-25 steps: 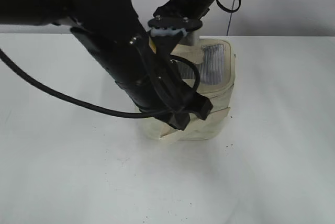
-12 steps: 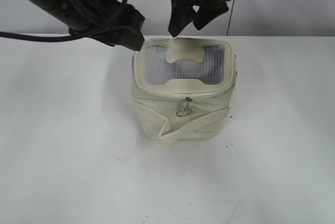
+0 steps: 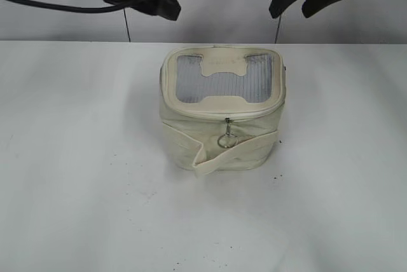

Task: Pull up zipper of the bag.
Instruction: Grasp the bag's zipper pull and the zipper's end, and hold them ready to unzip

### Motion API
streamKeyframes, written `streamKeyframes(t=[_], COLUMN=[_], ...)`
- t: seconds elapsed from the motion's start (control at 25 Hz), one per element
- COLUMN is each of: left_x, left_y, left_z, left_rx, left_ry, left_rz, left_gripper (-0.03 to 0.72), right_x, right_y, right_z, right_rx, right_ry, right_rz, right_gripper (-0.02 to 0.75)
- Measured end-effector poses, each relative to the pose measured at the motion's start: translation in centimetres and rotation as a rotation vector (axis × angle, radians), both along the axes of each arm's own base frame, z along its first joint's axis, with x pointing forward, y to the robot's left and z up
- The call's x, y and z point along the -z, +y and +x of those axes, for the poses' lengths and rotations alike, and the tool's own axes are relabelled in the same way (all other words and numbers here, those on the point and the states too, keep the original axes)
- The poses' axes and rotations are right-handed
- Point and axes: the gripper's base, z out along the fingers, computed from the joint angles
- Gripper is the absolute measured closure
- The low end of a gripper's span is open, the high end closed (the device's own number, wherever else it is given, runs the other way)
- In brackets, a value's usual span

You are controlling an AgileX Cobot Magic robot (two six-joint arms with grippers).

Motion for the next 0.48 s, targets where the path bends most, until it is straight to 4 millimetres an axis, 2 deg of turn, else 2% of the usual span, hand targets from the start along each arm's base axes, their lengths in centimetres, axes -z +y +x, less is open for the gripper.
streamKeyframes(t=[0.24,0.48], left_x=[0.2,1.4], left_y=[-3.0,-5.7], left_z=[4.0,6.1], left_rx=[0.065,0.257], left_ry=[-0.030,-0.035], left_rz=[-0.057,-0.075], left_gripper=[0.249,0.244], right_x=[0.6,1.9], right_y=[-3.0,-4.1], right_z=[-1.8,-4.9], right_rx=[0.054,0.027], right_ry=[0.080,0.161], right_rz=[-0.028,-0.118], right_gripper=[0.146,0.146])
